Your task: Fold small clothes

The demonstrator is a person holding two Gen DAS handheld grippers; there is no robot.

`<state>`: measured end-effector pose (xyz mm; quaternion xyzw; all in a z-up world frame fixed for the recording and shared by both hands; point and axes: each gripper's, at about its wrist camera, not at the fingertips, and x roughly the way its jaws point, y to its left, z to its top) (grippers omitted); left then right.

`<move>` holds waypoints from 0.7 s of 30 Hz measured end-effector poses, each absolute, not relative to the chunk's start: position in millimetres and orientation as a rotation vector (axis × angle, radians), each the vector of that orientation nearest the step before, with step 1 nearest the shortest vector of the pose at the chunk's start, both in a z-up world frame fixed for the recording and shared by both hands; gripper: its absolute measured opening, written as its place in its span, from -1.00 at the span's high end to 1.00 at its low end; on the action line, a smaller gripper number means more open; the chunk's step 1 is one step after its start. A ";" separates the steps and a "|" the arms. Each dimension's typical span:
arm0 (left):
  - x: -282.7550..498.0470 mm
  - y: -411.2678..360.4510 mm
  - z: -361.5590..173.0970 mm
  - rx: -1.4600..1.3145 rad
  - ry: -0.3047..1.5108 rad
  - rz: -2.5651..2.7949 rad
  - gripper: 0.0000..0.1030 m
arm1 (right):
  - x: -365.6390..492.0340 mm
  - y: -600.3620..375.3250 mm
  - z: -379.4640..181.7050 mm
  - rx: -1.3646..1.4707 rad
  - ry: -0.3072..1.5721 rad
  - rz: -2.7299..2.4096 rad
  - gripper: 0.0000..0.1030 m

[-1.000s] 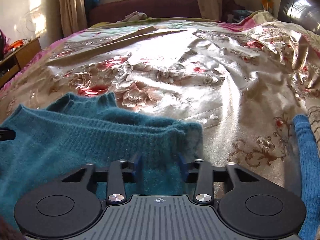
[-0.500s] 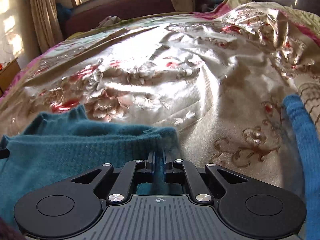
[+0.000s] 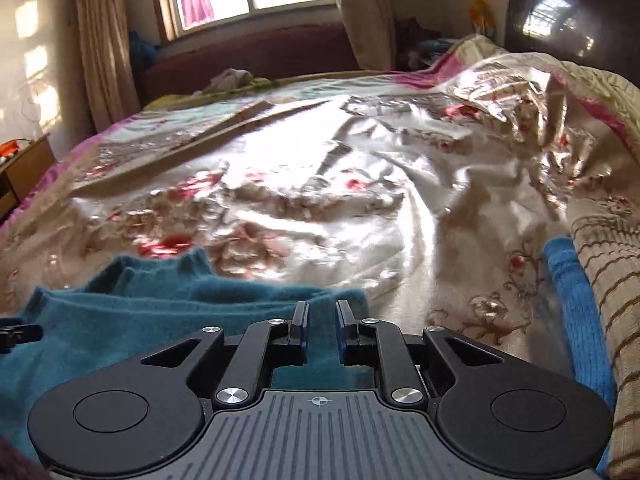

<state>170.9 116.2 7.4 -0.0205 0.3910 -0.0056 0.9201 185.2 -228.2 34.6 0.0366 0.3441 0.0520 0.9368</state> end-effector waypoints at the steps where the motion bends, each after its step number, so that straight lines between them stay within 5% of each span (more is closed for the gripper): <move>1: 167.9 115.5 7.6 -0.040 0.808 -0.006 -0.18 | 181.3 -224.3 35.2 0.083 0.711 0.125 0.69; 9: 151.1 109.5 7.6 -0.011 0.845 0.011 -0.21 | 170.1 -199.0 -9.9 0.093 0.873 0.150 0.69; 21: 134.9 103.0 13.9 -0.025 0.856 -0.007 -0.28 | 147.1 -190.5 14.2 0.086 0.840 0.164 0.63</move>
